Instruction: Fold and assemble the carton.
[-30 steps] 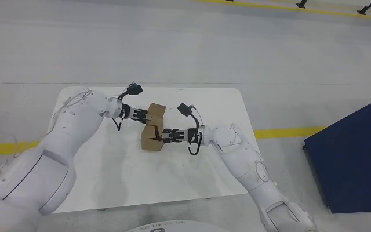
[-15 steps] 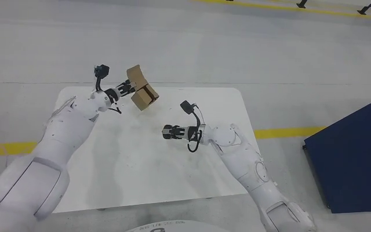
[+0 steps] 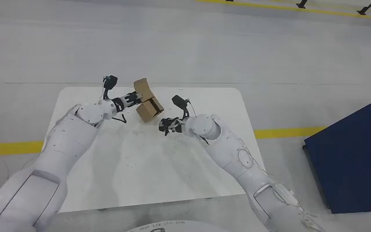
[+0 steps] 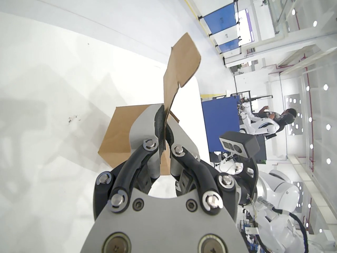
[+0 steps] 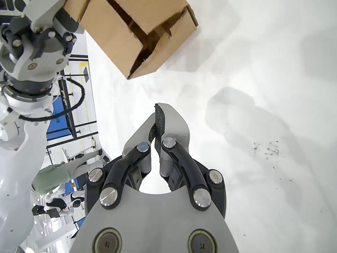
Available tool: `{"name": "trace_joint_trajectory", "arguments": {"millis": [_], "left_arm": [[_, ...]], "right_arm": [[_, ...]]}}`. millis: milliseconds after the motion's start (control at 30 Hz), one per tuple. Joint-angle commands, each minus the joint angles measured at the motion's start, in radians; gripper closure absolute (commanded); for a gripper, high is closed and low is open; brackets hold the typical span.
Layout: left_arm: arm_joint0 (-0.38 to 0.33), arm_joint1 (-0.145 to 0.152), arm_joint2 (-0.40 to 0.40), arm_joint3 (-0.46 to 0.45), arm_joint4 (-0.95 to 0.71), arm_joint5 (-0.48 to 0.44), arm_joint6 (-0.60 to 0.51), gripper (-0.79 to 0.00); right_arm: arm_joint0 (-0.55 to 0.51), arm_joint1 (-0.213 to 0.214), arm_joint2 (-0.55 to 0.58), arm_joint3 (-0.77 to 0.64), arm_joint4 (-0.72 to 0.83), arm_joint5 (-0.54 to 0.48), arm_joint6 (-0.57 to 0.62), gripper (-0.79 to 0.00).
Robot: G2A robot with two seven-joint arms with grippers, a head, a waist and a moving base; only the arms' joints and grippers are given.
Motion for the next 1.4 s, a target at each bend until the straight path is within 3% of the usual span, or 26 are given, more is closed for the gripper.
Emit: {"name": "trace_joint_trajectory", "arguments": {"millis": [0, 200, 367, 433, 467, 700, 867, 1033, 1167, 1367], "left_arm": [[0.027, 0.010, 0.003, -0.059, 0.029, 0.034, -0.043, 0.000], [0.122, 0.040, -0.025, -0.230, 0.069, 0.102, -0.055, 0.000], [0.196, 0.069, -0.075, -0.367, 0.096, 0.138, -0.032, 0.000], [0.224, 0.083, -0.098, -0.417, 0.112, 0.135, -0.046, -0.431], [0.237, 0.090, -0.110, -0.438, 0.121, 0.127, -0.057, -0.785], [0.285, 0.140, -0.203, -0.519, 0.159, 0.023, -0.191, -0.785], [0.339, 0.176, -0.300, -0.595, 0.144, -0.070, -0.219, -0.785], [0.365, 0.200, -0.357, -0.627, 0.176, -0.093, -0.231, -0.785], [0.362, 0.209, -0.389, -0.606, 0.177, -0.061, -0.214, -0.785], [0.240, 0.208, -0.389, -0.454, 0.136, 0.186, -0.305, -0.785]], "right_arm": [[-0.018, 0.010, 0.037, -0.003, 0.018, -0.054, 0.015, 0.000], [-0.155, 0.054, 0.204, -0.079, 0.087, -0.233, 0.055, 0.000], [-0.228, 0.071, 0.257, -0.152, 0.078, -0.272, 0.069, 0.000], [-0.241, 0.074, 0.261, -0.169, 0.074, -0.280, 0.080, 0.000], [-0.244, 0.075, 0.262, -0.173, 0.071, -0.284, 0.089, 0.000], [-0.210, 0.078, 0.207, -0.172, -0.024, -0.199, 0.176, 0.000], [-0.168, 0.070, 0.136, -0.161, -0.108, -0.147, 0.201, 0.000], [-0.129, 0.061, 0.084, -0.138, -0.138, -0.121, 0.207, 0.000], [-0.104, 0.054, 0.058, -0.119, -0.143, -0.104, 0.204, 0.000], [-0.090, 0.050, 0.046, -0.104, -0.138, -0.104, 0.196, 0.000]]}}
